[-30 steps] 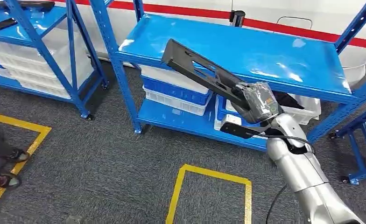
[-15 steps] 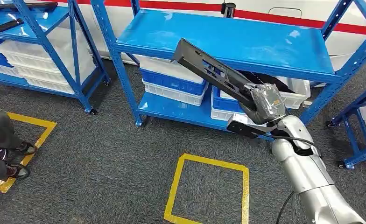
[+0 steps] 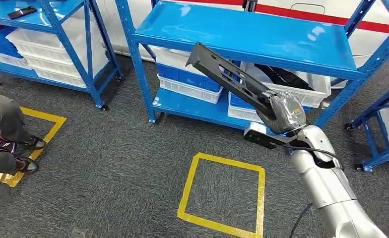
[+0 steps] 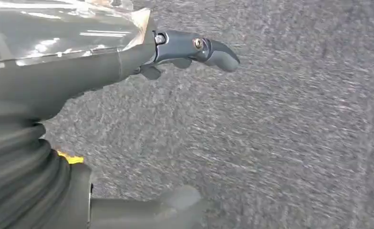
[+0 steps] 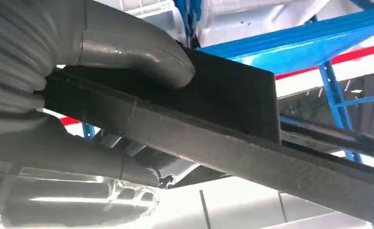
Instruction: Take the parts from the cabinet and place them on the table.
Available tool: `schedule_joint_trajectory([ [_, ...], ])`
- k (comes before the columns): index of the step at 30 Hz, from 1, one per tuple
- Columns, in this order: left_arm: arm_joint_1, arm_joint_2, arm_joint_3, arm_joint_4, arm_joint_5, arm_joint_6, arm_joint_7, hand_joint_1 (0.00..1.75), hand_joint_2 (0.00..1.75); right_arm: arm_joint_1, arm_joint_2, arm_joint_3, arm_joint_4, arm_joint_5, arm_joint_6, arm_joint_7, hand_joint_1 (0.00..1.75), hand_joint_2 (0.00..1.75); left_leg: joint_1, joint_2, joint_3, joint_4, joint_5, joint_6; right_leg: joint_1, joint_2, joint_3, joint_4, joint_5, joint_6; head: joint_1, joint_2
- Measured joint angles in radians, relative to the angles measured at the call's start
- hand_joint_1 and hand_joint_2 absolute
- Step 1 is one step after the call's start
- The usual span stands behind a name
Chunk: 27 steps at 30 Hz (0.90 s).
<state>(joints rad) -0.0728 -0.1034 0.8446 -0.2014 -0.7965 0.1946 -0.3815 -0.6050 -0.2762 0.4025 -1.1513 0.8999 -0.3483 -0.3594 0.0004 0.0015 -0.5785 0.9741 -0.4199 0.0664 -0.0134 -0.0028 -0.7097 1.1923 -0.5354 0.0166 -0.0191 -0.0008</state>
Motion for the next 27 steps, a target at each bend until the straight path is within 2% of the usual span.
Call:
schedule_joint_trajectory([
  [1, 0.000, -0.001, 0.000, 0.000, 0.000, 0.000, 0.000, 0.00, 1.75, 0.002, 0.000, 0.000, 0.000, 0.002, 0.000, 0.000, 1.75, 1.75, 0.000, 0.000, -0.018, 0.001, 0.012, -0.002, -0.003, 0.000, -0.018, 0.077, -0.031, 0.003, -0.001, 0.000],
  [2, 0.000, -0.002, 0.000, 0.000, 0.000, 0.000, 0.000, 0.00, 1.75, 0.004, 0.000, 0.000, 0.001, 0.003, 0.000, 0.000, 1.75, 1.75, 0.002, 0.001, -0.036, 0.003, 0.024, -0.005, -0.005, 0.000, -0.019, 0.124, -0.034, 0.016, 0.001, 0.000],
  [3, 0.000, -0.003, 0.000, 0.000, 0.000, 0.000, 0.000, 0.00, 1.75, 0.005, 0.000, 0.000, 0.001, 0.003, 0.000, 0.000, 1.75, 1.75, 0.004, 0.001, -0.049, 0.004, 0.034, -0.009, -0.008, 0.000, 0.001, 0.123, -0.015, 0.032, -0.001, 0.000],
  [4, 0.000, -0.006, 0.000, 0.000, 0.000, 0.000, 0.000, 0.00, 1.75, 0.006, 0.000, 0.000, 0.001, 0.004, 0.000, 0.000, 1.75, 1.75, 0.007, 0.001, -0.063, 0.006, 0.043, -0.014, -0.013, 0.000, 0.043, 0.079, 0.017, 0.050, 0.000, 0.000],
  [5, 0.000, -0.007, 0.000, 0.000, 0.000, 0.000, 0.001, 0.00, 1.75, 0.006, 0.000, 0.000, 0.001, 0.004, 0.000, 0.000, 1.75, 1.75, 0.011, 0.001, -0.074, 0.009, 0.050, -0.022, -0.018, 0.000, 0.098, 0.007, 0.044, 0.065, 0.000, 0.000],
  [6, 0.000, -0.007, 0.001, 0.000, 0.000, 0.000, 0.002, 0.00, 1.75, 0.005, 0.000, 0.000, 0.001, 0.005, 0.000, 0.000, 1.75, 1.75, 0.013, 0.001, -0.085, 0.017, 0.057, -0.029, -0.024, -0.001, 0.160, -0.083, 0.055, 0.072, 0.000, 0.000],
  [7, 0.000, -0.004, 0.002, 0.000, 0.000, 0.000, 0.003, 0.00, 1.75, 0.003, 0.001, 0.001, 0.001, 0.006, 0.000, 0.000, 1.75, 1.75, 0.009, 0.000, -0.098, 0.023, 0.063, -0.037, -0.021, 0.003, 0.218, -0.165, 0.021, 0.070, 0.003, 0.000],
  [8, 0.000, -0.006, 0.003, 0.000, 0.001, 0.000, 0.003, 0.00, 1.75, 0.005, 0.003, 0.000, 0.000, 0.009, 0.000, 0.000, 1.75, 1.75, 0.007, 0.001, -0.104, 0.027, 0.073, -0.044, -0.004, 0.010, 0.230, -0.210, 0.003, 0.049, -0.001, 0.000],
  [9, 0.000, -0.006, 0.004, 0.000, 0.001, 0.000, 0.003, 0.00, 1.75, 0.008, 0.004, 0.000, 0.000, 0.013, 0.000, 0.000, 1.75, 1.75, 0.005, -0.002, -0.106, 0.026, 0.085, -0.046, -0.004, 0.011, 0.224, -0.201, 0.006, 0.051, -0.001, 0.000],
  [10, 0.002, -0.006, 0.005, 0.000, 0.001, 0.000, 0.003, 0.00, 1.75, 0.009, 0.005, 0.002, 0.000, 0.015, 0.000, 0.001, 1.75, 1.75, 0.005, -0.003, -0.108, 0.024, 0.093, -0.047, -0.002, 0.011, 0.218, -0.193, 0.009, 0.047, -0.002, 0.000],
  [11, 0.004, -0.006, 0.005, 0.000, 0.001, 0.000, 0.003, 0.00, 1.75, 0.012, 0.008, 0.002, 0.000, 0.018, 0.000, 0.002, 1.75, 1.75, 0.005, -0.004, -0.112, 0.023, 0.100, -0.052, -0.005, 0.007, 0.207, -0.189, 0.015, 0.038, -0.002, 0.000],
  [12, 0.005, -0.006, 0.005, 0.000, 0.001, 0.000, 0.003, 0.00, 1.75, 0.011, 0.011, 0.002, 0.001, 0.019, 0.000, 0.003, 1.75, 1.75, 0.013, -0.004, -0.123, 0.031, 0.084, -0.057, -0.024, 0.004, 0.204, -0.188, 0.025, 0.022, -0.003, 0.000],
  [13, 0.005, -0.006, 0.005, 0.000, 0.001, 0.000, 0.003, 0.00, 1.75, 0.012, 0.013, 0.002, 0.000, 0.022, 0.001, 0.004, 1.75, 1.75, 0.012, -0.003, -0.136, 0.065, 0.027, -0.062, -0.018, 0.001, 0.190, -0.187, 0.034, 0.006, -0.007, 0.000],
  [14, 0.005, -0.006, 0.005, 0.000, 0.001, 0.000, 0.003, 0.00, 1.75, 0.012, 0.014, 0.002, 0.000, 0.023, 0.001, 0.006, 1.75, 1.75, 0.013, -0.003, -0.155, 0.136, -0.045, -0.066, -0.014, -0.001, 0.178, -0.186, 0.045, -0.012, -0.006, 0.000],
  [15, 0.005, -0.006, 0.006, 0.000, 0.001, 0.000, 0.004, 0.00, 1.75, 0.012, 0.015, 0.002, 0.000, 0.022, 0.001, 0.006, 1.75, 1.75, 0.013, -0.003, -0.176, 0.223, -0.101, -0.069, -0.009, -0.002, 0.166, -0.185, 0.055, -0.019, -0.006, 0.000],
  [16, 0.005, -0.006, 0.006, 0.000, 0.001, 0.000, 0.004, 0.00, 1.75, 0.012, 0.016, 0.002, 0.000, 0.022, 0.002, 0.006, 1.75, 1.75, 0.013, -0.003, -0.193, 0.303, -0.136, -0.071, -0.005, -0.003, 0.154, -0.184, 0.064, -0.022, -0.007, 0.000],
  [17, 0.005, -0.006, 0.006, 0.000, 0.001, 0.000, 0.005, 0.00, 1.75, 0.013, 0.018, 0.002, 0.000, 0.023, 0.002, 0.006, 1.75, 1.75, 0.013, -0.003, -0.199, 0.358, -0.145, -0.070, 0.000, -0.003, 0.141, -0.182, 0.073, -0.024, -0.006, 0.000],
  [18, 0.005, -0.007, 0.006, 0.000, 0.001, 0.000, 0.006, 0.00, 1.75, 0.014, 0.019, 0.002, 0.000, 0.023, 0.002, 0.007, 1.75, 1.75, 0.013, -0.003, -0.184, 0.370, -0.130, -0.066, 0.005, -0.003, 0.128, -0.180, 0.082, -0.025, -0.007, 0.000],
  [19, 0.005, -0.007, 0.006, 0.000, 0.001, 0.000, 0.006, 0.00, 1.75, 0.014, 0.019, 0.002, 0.000, 0.022, 0.003, 0.010, 1.75, 1.75, 0.012, -0.003, -0.148, 0.337, -0.098, -0.058, 0.010, -0.003, 0.115, -0.179, 0.091, -0.025, -0.006, 0.000],
  [20, 0.004, -0.007, 0.006, 0.000, 0.000, 0.000, 0.006, 0.00, 1.75, 0.013, 0.019, 0.000, 0.000, 0.019, 0.003, 0.011, 1.75, 1.75, 0.009, -0.004, -0.091, 0.267, -0.066, -0.047, 0.016, -0.001, 0.104, -0.179, 0.101, -0.026, -0.007, 0.000],
  [21, 0.003, -0.007, 0.006, 0.000, 0.000, 0.000, 0.006, 0.00, 1.75, 0.013, 0.020, -0.002, 0.000, 0.016, 0.003, 0.011, 1.75, 1.75, 0.004, -0.006, -0.022, 0.176, -0.052, -0.029, 0.021, 0.001, 0.096, -0.179, 0.110, -0.026, -0.007, 0.000],
  [22, 0.001, -0.004, 0.006, -0.001, 0.000, 0.000, 0.006, 0.00, 1.75, 0.014, 0.021, -0.005, -0.002, 0.014, 0.003, 0.012, 1.75, 1.75, -0.003, -0.005, 0.031, 0.092, -0.085, -0.009, 0.019, 0.000, 0.092, -0.179, 0.116, -0.023, -0.005, 0.000],
  [23, 0.000, -0.005, 0.005, -0.001, 0.000, -0.001, 0.005, 0.00, 1.75, 0.012, 0.021, -0.008, -0.002, 0.013, 0.004, 0.012, 1.75, 1.75, -0.003, -0.003, 0.062, 0.037, -0.098, -0.009, 0.025, -0.001, 0.087, -0.178, 0.124, -0.016, -0.004, 0.000],
  [24, 0.000, -0.005, 0.005, 0.000, -0.001, -0.001, 0.004, 0.00, 1.75, 0.011, 0.020, -0.010, -0.002, 0.010, 0.004, 0.012, 1.75, 1.75, -0.009, -0.005, 0.057, 0.044, -0.090, -0.014, 0.020, -0.004, 0.085, -0.181, 0.134, -0.004, -0.004, 0.000],
  [25, 0.002, -0.005, 0.006, 0.000, -0.001, -0.001, 0.003, 0.00, 1.75, 0.009, 0.020, -0.010, -0.003, 0.008, 0.006, 0.012, 1.75, 1.75, -0.015, -0.005, 0.053, 0.040, -0.081, -0.004, 0.011, -0.004, 0.083, -0.184, 0.142, 0.002, -0.006, 0.000],
  [26, 0.002, -0.003, 0.006, 0.000, -0.001, -0.001, 0.003, 0.00, 1.75, 0.010, 0.020, -0.011, -0.003, 0.008, 0.008, 0.012, 1.75, 1.75, -0.019, -0.005, 0.050, 0.031, -0.068, 0.003, 0.012, -0.004, 0.082, -0.189, 0.154, 0.005, -0.006, 0.000],
  [27, 0.001, -0.006, 0.006, 0.000, -0.001, -0.001, 0.003, 0.00, 1.75, 0.012, 0.019, -0.012, -0.002, 0.008, 0.008, 0.012, 1.75, 1.75, -0.005, 0.002, 0.051, 0.000, -0.040, 0.007, 0.021, -0.001, 0.074, -0.190, 0.153, 0.006, -0.005, 0.000],
])
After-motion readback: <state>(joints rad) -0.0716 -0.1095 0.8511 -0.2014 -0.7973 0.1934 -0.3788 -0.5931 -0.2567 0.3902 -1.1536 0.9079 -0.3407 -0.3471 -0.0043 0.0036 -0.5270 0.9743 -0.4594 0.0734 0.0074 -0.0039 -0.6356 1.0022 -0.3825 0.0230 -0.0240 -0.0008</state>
